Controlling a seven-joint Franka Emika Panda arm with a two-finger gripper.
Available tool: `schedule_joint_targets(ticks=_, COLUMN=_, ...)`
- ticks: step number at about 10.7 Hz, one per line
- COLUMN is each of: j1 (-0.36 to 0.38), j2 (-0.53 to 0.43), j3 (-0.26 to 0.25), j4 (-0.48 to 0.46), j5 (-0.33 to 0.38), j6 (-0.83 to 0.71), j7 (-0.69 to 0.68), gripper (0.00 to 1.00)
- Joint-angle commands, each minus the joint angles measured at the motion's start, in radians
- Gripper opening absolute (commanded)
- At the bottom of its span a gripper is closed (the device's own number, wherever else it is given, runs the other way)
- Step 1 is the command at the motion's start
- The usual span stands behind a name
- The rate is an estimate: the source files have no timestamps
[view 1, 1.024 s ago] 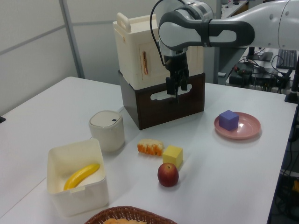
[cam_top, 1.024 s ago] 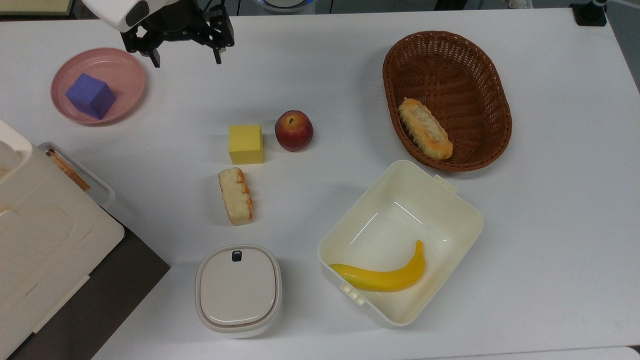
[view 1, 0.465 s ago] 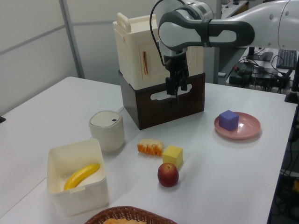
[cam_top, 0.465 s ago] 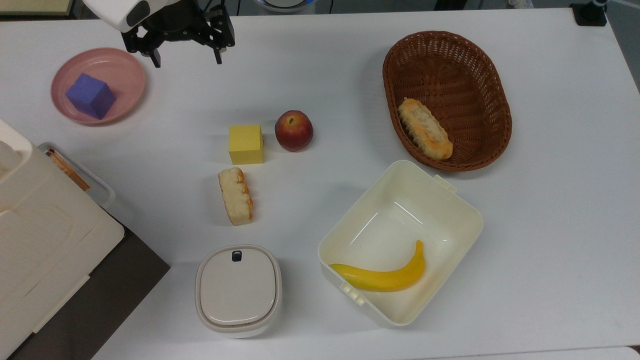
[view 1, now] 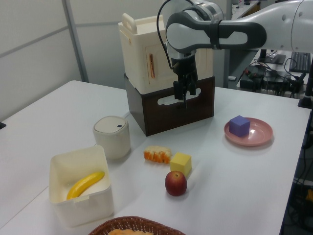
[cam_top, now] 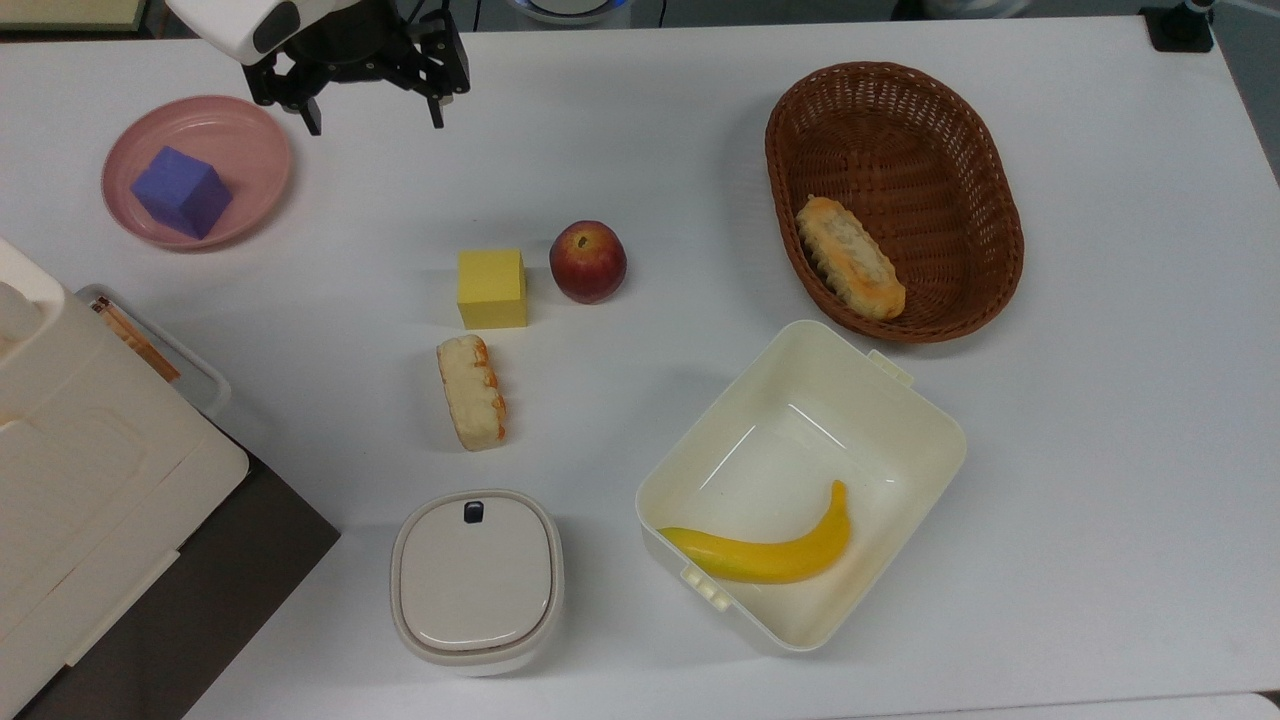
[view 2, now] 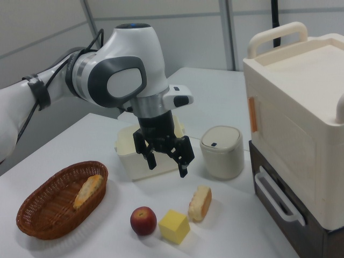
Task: Put the purple cube on the table
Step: 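Move the open gripper toward the purple cube on the pink plate, then lower the gripper over the purple cube on the pink plate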
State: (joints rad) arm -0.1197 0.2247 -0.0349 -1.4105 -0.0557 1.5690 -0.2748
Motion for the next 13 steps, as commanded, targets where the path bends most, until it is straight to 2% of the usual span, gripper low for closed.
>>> schedule_joint_targets(ticks=1, j1=0.006, j2=-0.033, j3=-0.003, j4=-0.007, j5=-0.015, j6=-0.006, j7=0.005, gripper=1.00)
schedule_joint_targets(ticks=3, j1=0.008, j2=-0.031, j3=-0.005, j4=-0.004, j5=-0.026, j6=-0.010, j7=-0.007, gripper=1.00)
schedule_joint_targets(ticks=5, j1=0.003, j2=-0.034, j3=-0.006, j4=-0.002, j5=-0.033, j6=-0.036, j7=-0.078, gripper=1.00)
schedule_joint_targets(ticks=10, j1=-0.009, j2=-0.033, j3=-0.006, j4=-0.004, j5=-0.032, j6=-0.041, j7=-0.040, gripper=1.00)
schedule_joint_targets(ticks=13, j1=-0.081, j2=-0.030, j3=-0.011, j4=-0.011, j5=-0.027, j6=-0.043, j7=-0.031, gripper=1.00)
